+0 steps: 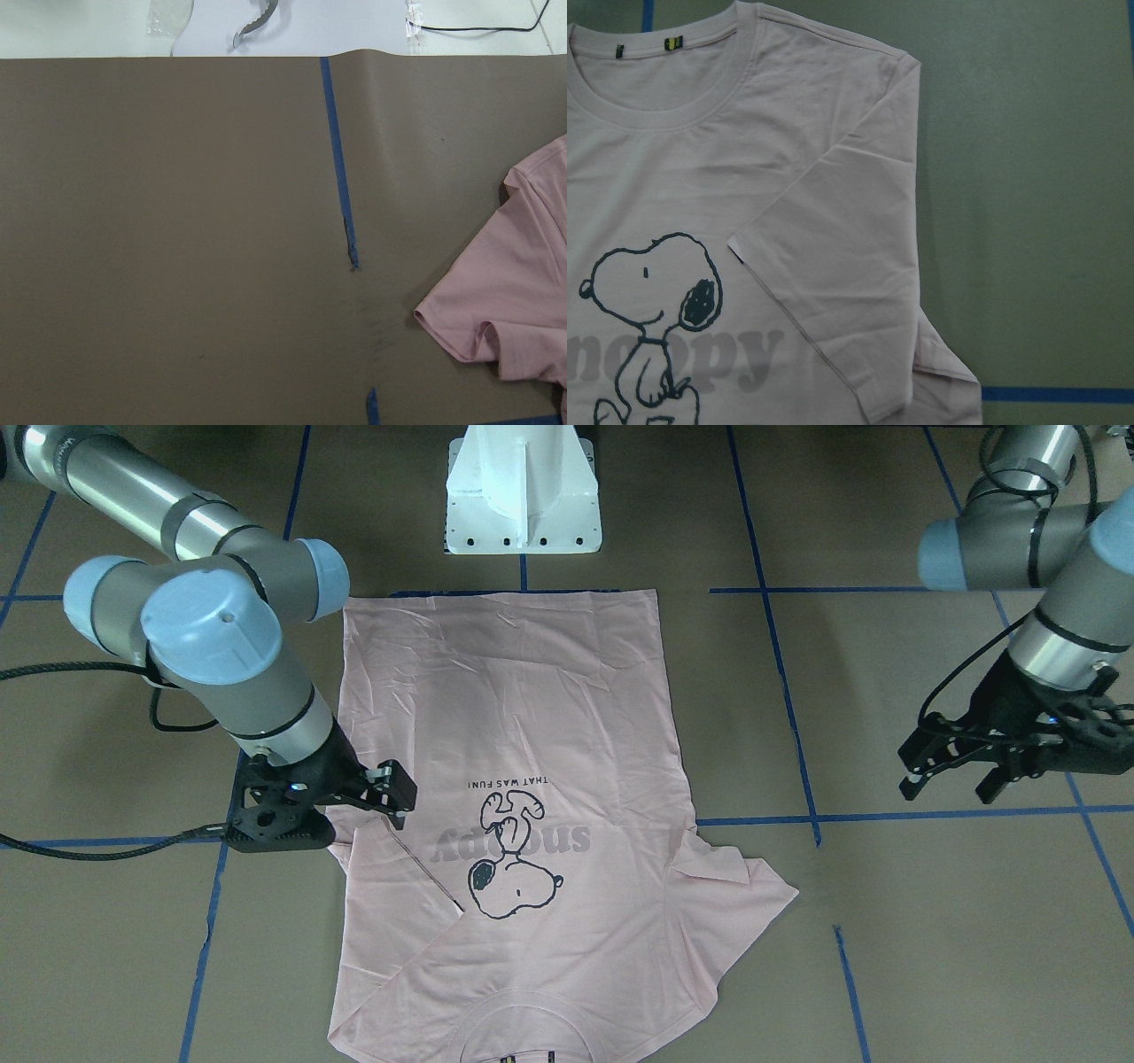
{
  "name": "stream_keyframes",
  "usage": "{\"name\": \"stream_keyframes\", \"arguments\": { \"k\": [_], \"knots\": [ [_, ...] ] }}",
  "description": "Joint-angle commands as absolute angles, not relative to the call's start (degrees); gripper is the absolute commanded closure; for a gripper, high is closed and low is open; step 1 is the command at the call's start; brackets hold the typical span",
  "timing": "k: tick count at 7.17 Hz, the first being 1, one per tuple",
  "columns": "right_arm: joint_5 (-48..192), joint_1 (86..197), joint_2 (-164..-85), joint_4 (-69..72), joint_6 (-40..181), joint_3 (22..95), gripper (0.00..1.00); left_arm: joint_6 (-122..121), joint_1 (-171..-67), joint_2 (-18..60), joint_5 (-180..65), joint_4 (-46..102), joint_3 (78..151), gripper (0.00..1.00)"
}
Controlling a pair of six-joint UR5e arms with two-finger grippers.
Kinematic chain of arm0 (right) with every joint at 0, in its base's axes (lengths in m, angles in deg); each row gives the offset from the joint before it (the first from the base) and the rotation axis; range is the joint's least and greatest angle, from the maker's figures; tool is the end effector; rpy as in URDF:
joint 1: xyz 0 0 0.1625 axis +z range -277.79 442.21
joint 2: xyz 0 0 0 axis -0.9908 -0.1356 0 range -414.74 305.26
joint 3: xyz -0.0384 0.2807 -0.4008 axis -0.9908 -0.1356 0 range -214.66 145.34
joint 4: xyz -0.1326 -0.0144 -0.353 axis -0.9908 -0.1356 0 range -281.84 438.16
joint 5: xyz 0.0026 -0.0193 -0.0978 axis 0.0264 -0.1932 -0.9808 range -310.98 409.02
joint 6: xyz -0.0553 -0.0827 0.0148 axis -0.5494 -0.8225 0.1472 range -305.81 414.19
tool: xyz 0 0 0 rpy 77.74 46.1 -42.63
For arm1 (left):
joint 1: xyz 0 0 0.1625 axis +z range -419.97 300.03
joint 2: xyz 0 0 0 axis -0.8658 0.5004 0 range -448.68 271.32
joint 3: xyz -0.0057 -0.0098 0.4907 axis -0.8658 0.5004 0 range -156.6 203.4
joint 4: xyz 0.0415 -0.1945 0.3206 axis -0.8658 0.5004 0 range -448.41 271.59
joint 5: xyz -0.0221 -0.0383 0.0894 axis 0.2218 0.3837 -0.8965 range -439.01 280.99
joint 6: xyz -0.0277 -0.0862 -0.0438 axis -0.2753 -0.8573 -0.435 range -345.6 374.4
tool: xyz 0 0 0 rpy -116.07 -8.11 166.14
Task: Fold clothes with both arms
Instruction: 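Release the folded sleeve and raise the right gripper while the left arm approaches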
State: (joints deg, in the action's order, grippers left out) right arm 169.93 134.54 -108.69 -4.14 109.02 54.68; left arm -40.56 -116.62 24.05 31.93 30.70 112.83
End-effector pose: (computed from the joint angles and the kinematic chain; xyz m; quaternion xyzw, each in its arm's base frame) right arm -0.3683 -0.6107 0.3497 0.0656 -0.4271 0.0370 0.9011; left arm 0.2773 -0.5983 0.4631 0.1911 0.4140 -0.0889 0.8856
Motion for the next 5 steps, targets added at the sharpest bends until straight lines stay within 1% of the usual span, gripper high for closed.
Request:
{"name": "stream_keyframes", "arguments": {
  "k": [1, 2, 3, 4, 5],
  "knots": [
    [172.51, 137.57, -112.56, -4.37, 102.81, 56.3, 0.0, -47.89, -111.66, 31.26, 24.03, 38.02, 99.41, 0.03],
    [172.42, 137.84, -112.66, -4.19, 102.7, 56.3, 0.0, -48.0, -110.69, 33.12, 22.17, 40.41, 94.9, 0.06],
    [172.68, 137.84, -112.66, -4.19, 102.7, 56.3, 0.0, -47.91, -108.77, 33.14, 21.72, 41.22, 93.98, 0.1],
    [172.68, 137.84, -112.66, -4.19, 102.7, 56.3, 0.0, -48.0, -107.62, 33.4, 21.63, 41.23, 93.97, 0.1],
    [172.68, 137.84, -112.75, -4.19, 102.7, 56.22, 0.0, -48.0, -106.39, 33.49, 21.45, 41.23, 93.19, 0.14]
  ]
}}
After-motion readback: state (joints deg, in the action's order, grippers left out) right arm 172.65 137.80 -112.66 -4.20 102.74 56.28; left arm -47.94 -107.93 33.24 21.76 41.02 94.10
